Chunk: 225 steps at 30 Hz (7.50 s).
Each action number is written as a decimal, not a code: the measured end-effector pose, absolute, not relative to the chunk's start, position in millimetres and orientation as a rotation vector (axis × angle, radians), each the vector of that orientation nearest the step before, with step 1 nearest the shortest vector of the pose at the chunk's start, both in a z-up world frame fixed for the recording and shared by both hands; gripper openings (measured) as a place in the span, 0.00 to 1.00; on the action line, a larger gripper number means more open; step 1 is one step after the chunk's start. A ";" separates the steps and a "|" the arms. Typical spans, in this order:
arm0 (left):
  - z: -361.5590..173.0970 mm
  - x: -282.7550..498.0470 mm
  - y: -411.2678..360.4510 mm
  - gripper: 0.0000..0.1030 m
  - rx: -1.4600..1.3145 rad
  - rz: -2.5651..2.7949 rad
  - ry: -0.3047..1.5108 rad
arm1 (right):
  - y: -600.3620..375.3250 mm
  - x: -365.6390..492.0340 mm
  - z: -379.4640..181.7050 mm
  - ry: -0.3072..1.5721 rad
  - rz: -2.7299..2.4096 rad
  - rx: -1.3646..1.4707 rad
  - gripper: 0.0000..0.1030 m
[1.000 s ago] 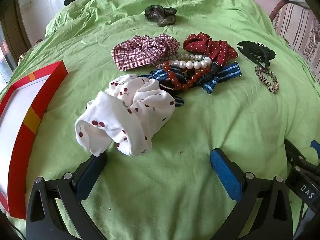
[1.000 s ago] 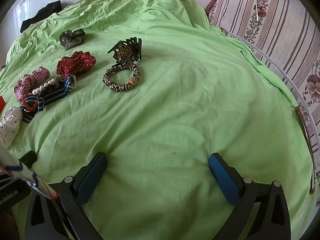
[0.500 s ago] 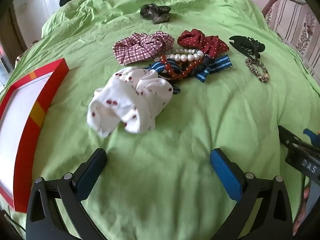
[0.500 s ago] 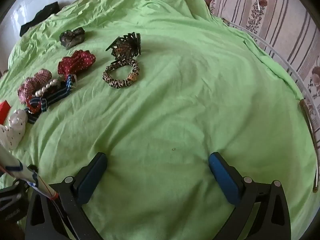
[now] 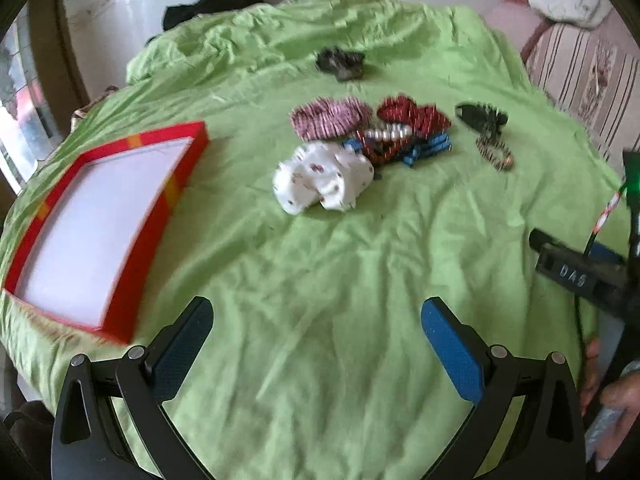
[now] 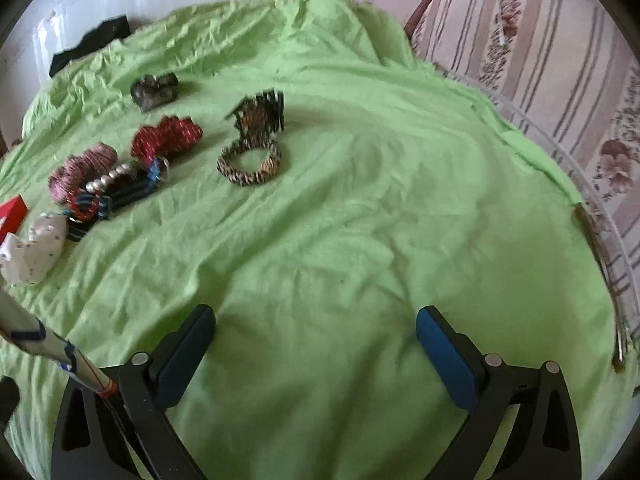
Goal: Organize jewelry
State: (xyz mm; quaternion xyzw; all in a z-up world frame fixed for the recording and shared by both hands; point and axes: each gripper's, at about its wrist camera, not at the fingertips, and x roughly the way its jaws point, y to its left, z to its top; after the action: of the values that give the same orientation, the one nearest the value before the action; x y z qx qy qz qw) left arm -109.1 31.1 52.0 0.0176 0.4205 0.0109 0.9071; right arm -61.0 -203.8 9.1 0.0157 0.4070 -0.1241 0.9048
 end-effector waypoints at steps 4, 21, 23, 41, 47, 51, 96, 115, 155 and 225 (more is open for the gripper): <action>81.3 -130.2 39.0 1.00 0.029 0.037 0.788 | -192.3 -94.0 34.4 0.713 -0.284 0.021 0.98; 119.3 -172.4 81.2 1.00 -0.030 0.061 0.753 | -157.5 -180.9 81.5 0.535 -0.420 -0.023 1.00; 116.4 -172.7 83.9 1.00 -0.040 0.055 0.768 | -152.3 -182.8 79.2 0.539 -0.418 -0.049 1.00; 86.4 -153.0 79.6 1.00 0.006 0.047 0.858 | -150.7 -155.8 50.4 0.722 -0.273 0.014 1.00; 76.9 -144.1 75.7 1.00 0.022 0.043 0.888 | -155.0 -145.2 45.9 0.745 -0.261 0.032 1.00; 72.7 -139.3 74.1 1.00 0.027 0.041 0.903 | -158.7 -137.9 42.4 0.767 -0.250 0.046 1.00; 42.6 47.3 61.4 0.68 -0.107 -0.257 1.085 | -226.8 59.2 18.8 0.958 -0.083 0.204 0.65; 145.7 -51.0 130.4 0.18 -0.249 -0.255 0.917 | -181.7 -19.3 93.4 0.902 0.084 0.222 0.14; 105.0 -119.1 360.0 0.46 -0.303 0.296 0.906 | 131.6 -76.1 84.1 1.006 0.611 -0.027 0.51; 81.1 75.9 99.0 0.74 -0.291 -0.135 1.069 | -146.0 57.0 93.2 0.888 0.121 0.136 0.75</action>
State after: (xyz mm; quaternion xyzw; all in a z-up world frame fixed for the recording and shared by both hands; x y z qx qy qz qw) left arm 75.9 99.0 81.1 -0.1380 0.5073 -0.0640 0.8482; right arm 57.0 -146.0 93.2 0.0656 0.4288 0.0587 0.8991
